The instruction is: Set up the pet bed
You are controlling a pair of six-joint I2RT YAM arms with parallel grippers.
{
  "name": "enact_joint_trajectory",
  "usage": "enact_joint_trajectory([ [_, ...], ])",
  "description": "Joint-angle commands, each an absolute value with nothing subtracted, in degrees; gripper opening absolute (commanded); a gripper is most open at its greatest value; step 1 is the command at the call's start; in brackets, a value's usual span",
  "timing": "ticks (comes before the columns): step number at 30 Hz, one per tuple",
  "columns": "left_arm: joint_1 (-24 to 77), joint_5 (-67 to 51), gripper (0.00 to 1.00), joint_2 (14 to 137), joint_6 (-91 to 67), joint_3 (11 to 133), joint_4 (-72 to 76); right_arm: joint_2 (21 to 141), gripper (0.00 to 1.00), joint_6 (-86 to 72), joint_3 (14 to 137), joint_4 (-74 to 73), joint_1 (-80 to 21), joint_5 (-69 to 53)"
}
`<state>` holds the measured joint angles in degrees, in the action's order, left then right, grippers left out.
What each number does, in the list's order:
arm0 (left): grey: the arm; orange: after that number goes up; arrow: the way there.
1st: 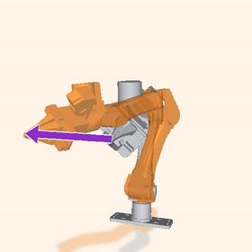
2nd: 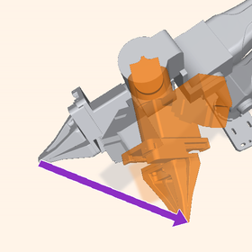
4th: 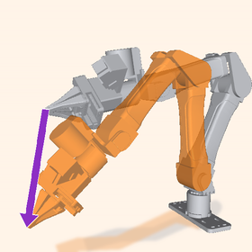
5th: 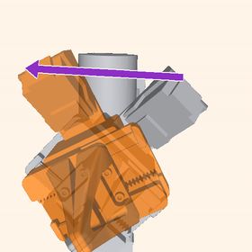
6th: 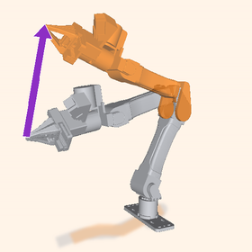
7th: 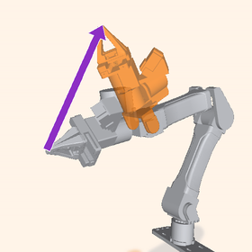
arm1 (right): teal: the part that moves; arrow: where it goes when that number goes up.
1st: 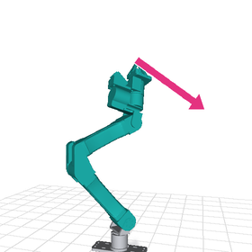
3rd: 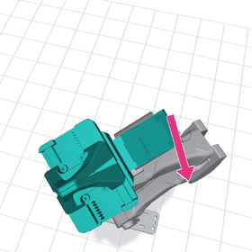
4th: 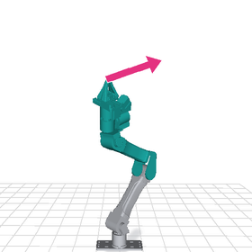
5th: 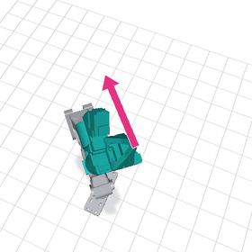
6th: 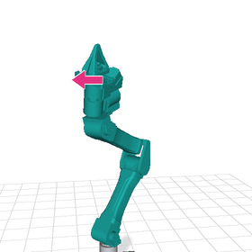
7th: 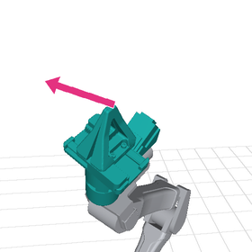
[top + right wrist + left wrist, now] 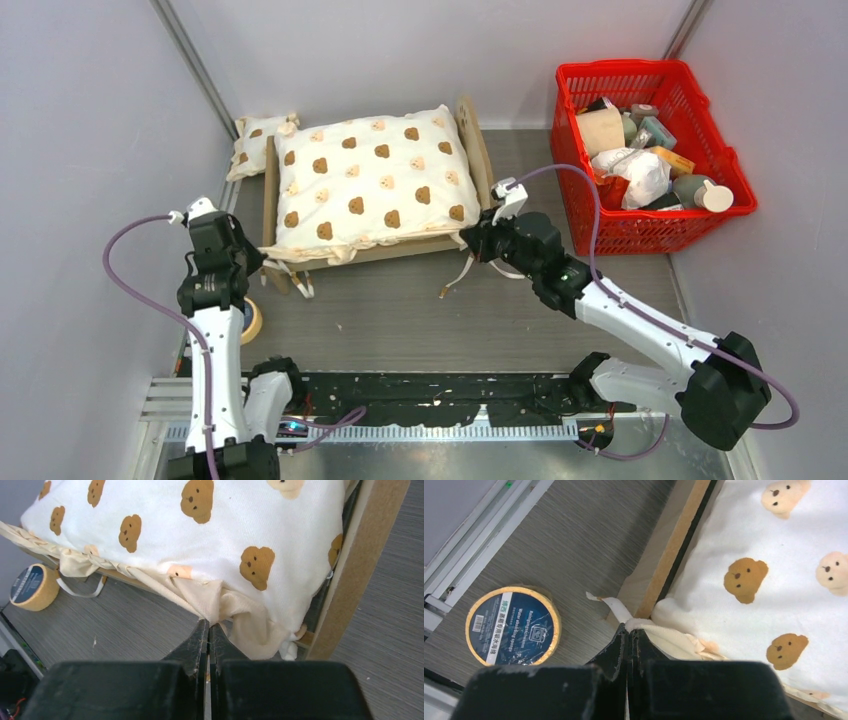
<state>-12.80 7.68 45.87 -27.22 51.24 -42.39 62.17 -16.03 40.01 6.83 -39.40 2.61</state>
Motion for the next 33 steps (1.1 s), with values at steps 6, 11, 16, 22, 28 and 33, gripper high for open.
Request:
enact_joint_trajectory([
  [6,-15.65,9.13,0.15,43.68,-24.21,53.69,-39.5,61.2,0.23,-21.72,44.25,5.99,-34.55,-3.6],
  [11,-15.19,12.13,0.45,37.8,-21.3,51.9,-40.71,58.51,0.55,-23.05,45.0,-4.71,-36.29,6.33],
  [16,-9.91,5.23,0.42,35.72,-21.23,52.74,-43.18,56.34,0.51,-17.29,44.32,-0.4,-41.86,9.28],
  [22,12.92,1.66,0.42,37.26,-23.6,45.38,-36.43,59.42,0.51,11.26,39.72,14.93,-54.11,5.39],
  [28,23.06,5.42,0.45,43.56,-25.34,41.38,-28.32,67.88,0.57,33.68,37.51,23.29,-60.59,6.19],
  [33,24.22,6.16,0.46,49.53,-25.31,39.26,-20.59,76.13,0.53,43.69,37.22,30.3,-63.65,11.57],
])
